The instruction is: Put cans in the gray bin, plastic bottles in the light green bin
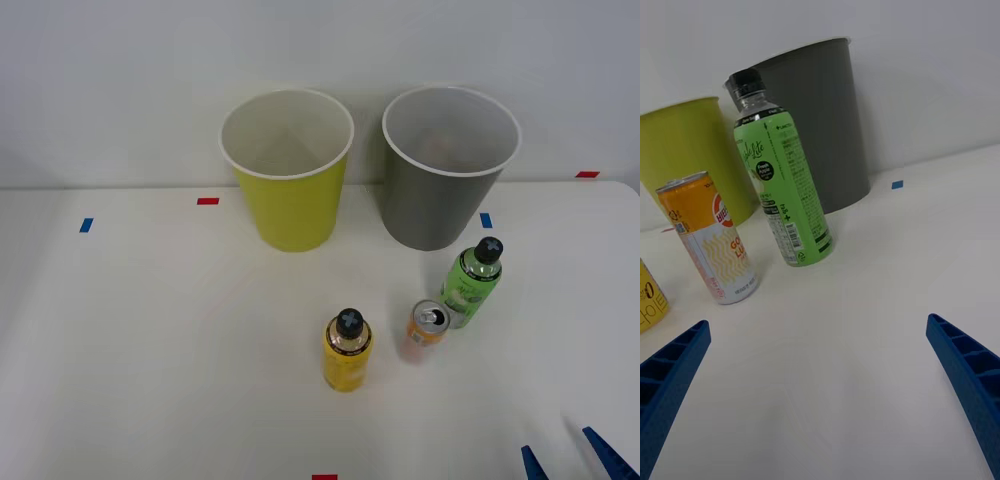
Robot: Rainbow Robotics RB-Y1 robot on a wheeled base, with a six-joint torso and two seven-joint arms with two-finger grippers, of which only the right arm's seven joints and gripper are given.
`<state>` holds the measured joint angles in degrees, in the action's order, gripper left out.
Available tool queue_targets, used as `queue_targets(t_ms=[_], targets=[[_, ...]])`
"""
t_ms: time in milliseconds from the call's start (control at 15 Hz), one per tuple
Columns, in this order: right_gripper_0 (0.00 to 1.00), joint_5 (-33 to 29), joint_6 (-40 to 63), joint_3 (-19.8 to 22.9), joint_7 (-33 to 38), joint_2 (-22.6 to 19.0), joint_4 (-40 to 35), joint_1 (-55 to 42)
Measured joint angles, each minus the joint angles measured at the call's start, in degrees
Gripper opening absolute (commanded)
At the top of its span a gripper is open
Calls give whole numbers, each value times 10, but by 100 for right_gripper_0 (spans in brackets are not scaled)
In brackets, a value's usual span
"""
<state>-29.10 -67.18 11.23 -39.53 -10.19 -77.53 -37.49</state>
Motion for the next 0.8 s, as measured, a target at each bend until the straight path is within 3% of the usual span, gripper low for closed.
queue_targets(t_ms=[533, 800], targets=[[100, 0, -34, 4, -21, -5, -42, -17], [100, 6, -33, 5, -81, -3, -65, -35]])
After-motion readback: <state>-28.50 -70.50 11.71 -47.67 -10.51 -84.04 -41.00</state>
